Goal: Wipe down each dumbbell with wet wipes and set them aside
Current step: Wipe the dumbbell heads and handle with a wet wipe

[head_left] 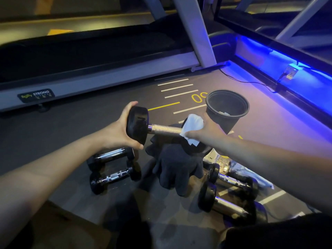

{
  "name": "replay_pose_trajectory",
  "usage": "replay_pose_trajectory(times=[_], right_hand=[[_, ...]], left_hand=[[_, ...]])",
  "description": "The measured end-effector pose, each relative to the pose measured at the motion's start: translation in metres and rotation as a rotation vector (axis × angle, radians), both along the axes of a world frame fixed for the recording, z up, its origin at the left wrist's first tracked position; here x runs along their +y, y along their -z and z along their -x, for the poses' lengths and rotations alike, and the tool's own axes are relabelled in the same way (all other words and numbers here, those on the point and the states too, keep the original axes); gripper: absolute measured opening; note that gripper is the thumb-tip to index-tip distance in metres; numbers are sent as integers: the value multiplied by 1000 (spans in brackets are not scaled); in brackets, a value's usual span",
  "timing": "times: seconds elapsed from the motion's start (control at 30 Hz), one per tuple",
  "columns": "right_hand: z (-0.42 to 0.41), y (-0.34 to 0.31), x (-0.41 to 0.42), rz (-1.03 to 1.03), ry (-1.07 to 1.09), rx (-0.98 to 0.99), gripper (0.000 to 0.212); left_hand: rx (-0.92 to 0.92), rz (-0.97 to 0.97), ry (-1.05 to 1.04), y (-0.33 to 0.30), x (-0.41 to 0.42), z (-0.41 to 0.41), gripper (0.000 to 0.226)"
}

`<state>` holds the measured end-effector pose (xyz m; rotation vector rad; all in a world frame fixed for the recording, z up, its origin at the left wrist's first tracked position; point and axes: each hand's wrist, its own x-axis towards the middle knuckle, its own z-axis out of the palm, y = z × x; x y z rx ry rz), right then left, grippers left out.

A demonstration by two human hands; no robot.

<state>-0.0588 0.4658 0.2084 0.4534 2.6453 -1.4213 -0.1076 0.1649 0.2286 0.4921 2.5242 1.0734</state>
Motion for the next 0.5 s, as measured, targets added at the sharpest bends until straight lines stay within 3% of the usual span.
replay_pose_trajectory(times=[0.23,0.5], right_hand=[[2,3,-10,-59,-26,13,66],[2,1,-19,-184,-61,34,64]], left_hand=[[-73,-174,-226,10,8,-2,118],[14,-67,-373,15,18,-10,88]])
